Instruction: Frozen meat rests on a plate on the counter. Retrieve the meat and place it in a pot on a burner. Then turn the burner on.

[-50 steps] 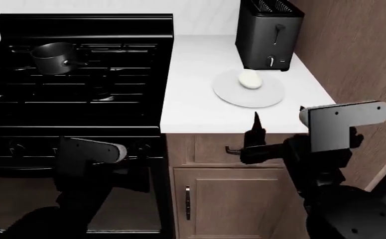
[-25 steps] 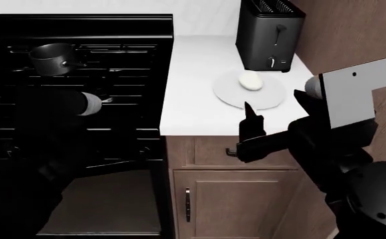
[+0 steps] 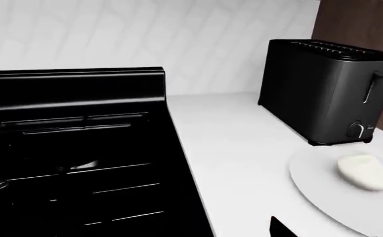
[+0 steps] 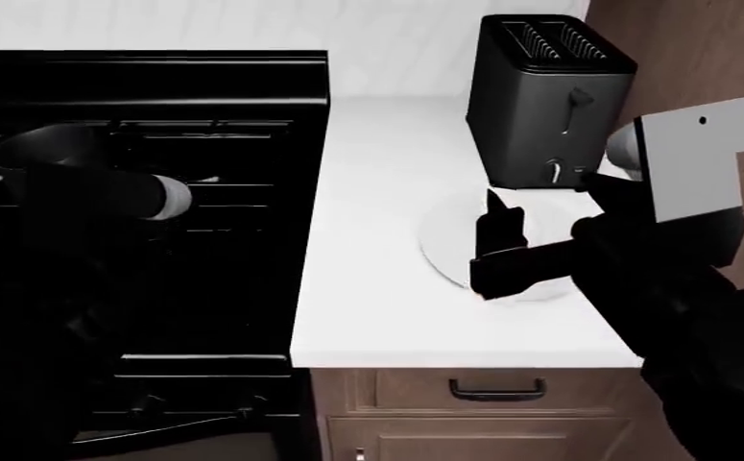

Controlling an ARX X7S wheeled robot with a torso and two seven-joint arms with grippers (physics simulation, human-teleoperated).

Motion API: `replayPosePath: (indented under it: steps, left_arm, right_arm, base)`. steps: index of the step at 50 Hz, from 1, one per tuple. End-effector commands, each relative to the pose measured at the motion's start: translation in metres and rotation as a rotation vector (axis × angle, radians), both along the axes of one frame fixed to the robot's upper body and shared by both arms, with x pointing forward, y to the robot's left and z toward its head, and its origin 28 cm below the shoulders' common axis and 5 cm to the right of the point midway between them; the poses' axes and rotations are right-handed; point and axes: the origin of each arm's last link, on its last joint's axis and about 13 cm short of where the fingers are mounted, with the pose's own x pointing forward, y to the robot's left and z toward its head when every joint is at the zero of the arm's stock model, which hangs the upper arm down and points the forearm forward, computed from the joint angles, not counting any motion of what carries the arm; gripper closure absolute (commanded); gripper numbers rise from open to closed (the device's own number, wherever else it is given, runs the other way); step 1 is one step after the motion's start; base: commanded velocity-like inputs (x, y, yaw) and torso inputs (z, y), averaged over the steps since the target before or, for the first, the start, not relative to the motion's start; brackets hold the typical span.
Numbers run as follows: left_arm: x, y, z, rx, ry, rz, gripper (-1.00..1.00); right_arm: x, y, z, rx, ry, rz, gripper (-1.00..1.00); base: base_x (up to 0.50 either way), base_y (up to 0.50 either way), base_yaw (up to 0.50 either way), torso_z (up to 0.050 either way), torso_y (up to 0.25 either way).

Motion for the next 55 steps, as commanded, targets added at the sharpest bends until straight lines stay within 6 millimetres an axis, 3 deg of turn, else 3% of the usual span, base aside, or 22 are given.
replayPosePath:
  steps: [1, 12, 25, 55]
  left_arm:
    - [0.002, -0.001, 0.000, 0.012, -0.003, 0.000, -1.00]
    - [0.003, -0.002, -0.003, 0.010, 0.003, -0.008, -1.00]
    - [0.004, 0.000, -0.004, -0.005, 0.004, -0.010, -1.00]
    - [0.014, 0.004, -0.009, -0.023, 0.016, -0.005, -1.00]
  right_arm:
    - [0.003, -0.003, 0.001, -0.007, 0.013, -0.033, -1.00]
    - [0.001, -0.003, -0.002, -0.002, 0.042, -0.022, -1.00]
    - [0.001, -0.002, -0.001, -0.035, 0.070, -0.034, -1.00]
    - [0.055, -0.009, -0.020, -0.092, 0.221, -0.052, -1.00]
  base:
    - [0.50, 0.00, 0.00, 0.000, 0.000]
    - [0.50, 0.00, 0.00, 0.000, 0.001]
    - [0.02, 0.00, 0.00, 0.000, 0.001]
    - [0.00, 0.00, 0.00, 0.000, 0.000]
